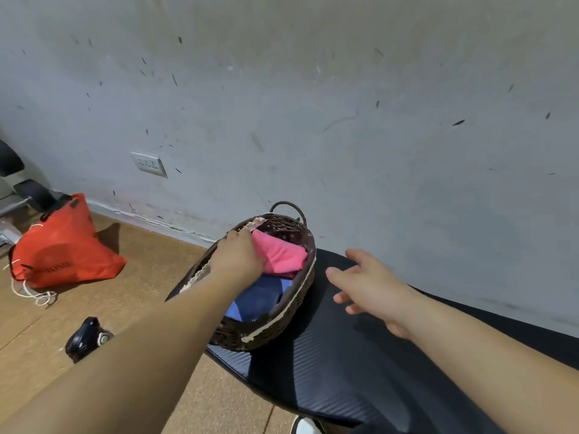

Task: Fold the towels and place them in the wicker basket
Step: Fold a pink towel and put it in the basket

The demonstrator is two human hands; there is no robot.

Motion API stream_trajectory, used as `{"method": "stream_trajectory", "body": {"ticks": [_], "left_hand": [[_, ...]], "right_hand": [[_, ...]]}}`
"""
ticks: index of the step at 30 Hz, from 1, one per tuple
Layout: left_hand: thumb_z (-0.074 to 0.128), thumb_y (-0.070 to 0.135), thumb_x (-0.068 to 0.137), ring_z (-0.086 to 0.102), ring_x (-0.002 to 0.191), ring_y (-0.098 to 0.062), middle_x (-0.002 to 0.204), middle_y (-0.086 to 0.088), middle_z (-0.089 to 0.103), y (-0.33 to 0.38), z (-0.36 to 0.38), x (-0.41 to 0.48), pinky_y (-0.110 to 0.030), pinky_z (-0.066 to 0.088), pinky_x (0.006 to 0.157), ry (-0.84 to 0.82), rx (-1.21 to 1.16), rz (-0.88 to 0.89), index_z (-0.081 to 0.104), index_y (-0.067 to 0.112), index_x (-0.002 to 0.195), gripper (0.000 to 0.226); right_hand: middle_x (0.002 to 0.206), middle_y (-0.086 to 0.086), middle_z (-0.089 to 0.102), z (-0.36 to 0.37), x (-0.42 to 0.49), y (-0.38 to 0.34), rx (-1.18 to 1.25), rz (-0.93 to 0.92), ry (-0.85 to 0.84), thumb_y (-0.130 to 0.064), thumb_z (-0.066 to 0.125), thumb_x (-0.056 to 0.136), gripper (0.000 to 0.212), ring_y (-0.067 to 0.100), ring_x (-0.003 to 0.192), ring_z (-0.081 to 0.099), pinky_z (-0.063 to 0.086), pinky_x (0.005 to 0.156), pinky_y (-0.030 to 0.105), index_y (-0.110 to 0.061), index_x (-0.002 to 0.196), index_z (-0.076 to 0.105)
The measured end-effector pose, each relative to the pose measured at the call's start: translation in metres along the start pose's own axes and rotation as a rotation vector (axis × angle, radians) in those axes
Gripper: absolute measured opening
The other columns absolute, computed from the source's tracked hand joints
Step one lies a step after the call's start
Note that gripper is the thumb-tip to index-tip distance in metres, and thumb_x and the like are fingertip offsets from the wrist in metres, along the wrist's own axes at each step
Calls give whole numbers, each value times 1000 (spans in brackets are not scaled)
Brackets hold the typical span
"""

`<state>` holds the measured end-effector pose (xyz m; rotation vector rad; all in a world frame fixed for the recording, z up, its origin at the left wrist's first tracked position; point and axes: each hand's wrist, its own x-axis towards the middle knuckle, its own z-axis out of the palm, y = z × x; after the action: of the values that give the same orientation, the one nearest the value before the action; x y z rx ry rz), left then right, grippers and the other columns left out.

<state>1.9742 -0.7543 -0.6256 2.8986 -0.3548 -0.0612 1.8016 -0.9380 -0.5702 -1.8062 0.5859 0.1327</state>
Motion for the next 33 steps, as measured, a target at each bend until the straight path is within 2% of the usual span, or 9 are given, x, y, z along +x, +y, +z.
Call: {"method": "stream_trajectory", "body": {"ticks": [3,5,8,13,19,24,27,30,33], "left_hand": [[69,21,86,44,129,-35,150,-10,39,15,12,-1,-44,46,98,194,421,325,34,25,147,71],[66,22,89,42,135,-36,158,-8,30,24,18,-2,-50,44,102,73,444,505,25,35,154,78],[53,23,97,25,149,-37,168,-4,14,21,25,3,-63,33,110,-187,444,537,4,51,157,82],[39,26,106,13,154,-36,171,-3,8,3,35,17,-64,28,115,-237,459,573,-6,56,156,74],[39,26,107,14,154,-33,170,-3,14,7,37,19,-60,24,119,-218,439,536,3,54,158,68],[59,24,95,38,136,-33,147,-4,41,12,34,18,-49,49,93,-120,470,443,20,47,154,74],[60,16,92,30,141,-34,148,-5,37,14,38,20,-57,49,98,-214,333,378,24,49,152,77],[65,10,88,39,134,-32,141,-5,45,12,30,28,-49,46,103,-196,276,460,43,42,149,72],[70,9,85,42,134,-32,137,-6,49,5,25,38,-44,41,106,-82,401,665,52,38,145,69]], "right_hand": [[109,-2,65,-1,7,4,-26,2,-1,-36,61,98,74,18,97,71,62,85,37,-24,160,23],[108,-3,64,1,11,6,-40,-4,-5,-37,61,98,72,18,95,71,62,84,37,-23,160,25],[108,-3,64,1,14,8,-60,-13,-21,-37,61,99,68,17,95,71,62,83,37,-21,158,31],[105,-7,66,3,11,13,-118,-37,-49,-38,61,98,62,14,93,71,61,89,38,-23,155,38],[107,-8,66,0,3,14,-154,-22,-52,-41,59,99,58,12,93,72,62,87,42,-26,152,42],[103,-7,65,-5,-5,13,-156,-51,-56,-40,59,99,51,12,93,71,60,90,36,-25,147,48],[103,-7,65,-3,-5,13,-147,-47,-50,-39,60,99,49,12,92,72,60,89,36,-23,145,51],[105,-6,64,0,-2,12,-126,-36,-46,-38,60,99,48,14,92,72,62,86,35,-24,144,51],[104,-7,64,0,1,13,-123,-37,-45,-39,61,99,47,13,92,73,61,86,35,-24,143,52]]}}
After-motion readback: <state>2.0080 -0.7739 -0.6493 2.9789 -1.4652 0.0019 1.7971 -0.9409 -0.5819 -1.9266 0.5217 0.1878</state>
